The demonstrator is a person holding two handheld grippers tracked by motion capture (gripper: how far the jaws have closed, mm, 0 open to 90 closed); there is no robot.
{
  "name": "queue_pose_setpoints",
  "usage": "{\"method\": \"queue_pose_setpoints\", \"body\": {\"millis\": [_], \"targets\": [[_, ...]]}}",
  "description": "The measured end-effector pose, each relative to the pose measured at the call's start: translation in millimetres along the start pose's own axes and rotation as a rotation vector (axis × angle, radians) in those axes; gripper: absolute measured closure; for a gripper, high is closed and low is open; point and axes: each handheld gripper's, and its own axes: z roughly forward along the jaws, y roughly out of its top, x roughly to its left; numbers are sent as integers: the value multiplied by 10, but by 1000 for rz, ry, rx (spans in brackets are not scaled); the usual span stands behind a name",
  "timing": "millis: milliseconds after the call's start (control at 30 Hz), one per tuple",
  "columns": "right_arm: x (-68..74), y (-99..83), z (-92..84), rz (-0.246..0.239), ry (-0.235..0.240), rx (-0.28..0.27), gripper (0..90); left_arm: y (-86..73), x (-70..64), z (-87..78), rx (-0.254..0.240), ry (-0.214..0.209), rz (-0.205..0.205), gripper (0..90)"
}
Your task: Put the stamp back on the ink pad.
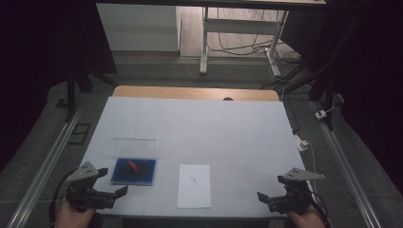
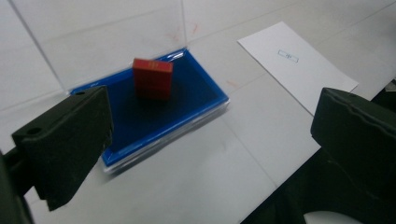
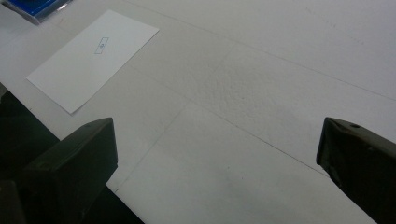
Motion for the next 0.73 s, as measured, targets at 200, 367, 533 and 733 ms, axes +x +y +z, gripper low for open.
{"method": "queue_pose_setpoints", "body": {"millis": [200,367,533,733], "targets": [[4,1,4,-1,1,1,0,-75,25,-24,24,35,-6,0],[5,1,4,-3,-1,2,0,-106,18,-35,43,50,-4,0],[15,4,6,-8,-5,6,0,-132,13,-45,73,72,-14,0],[19,4,14,-13,-12,13,0,-130,23,-33,95,72,-29,0]]}}
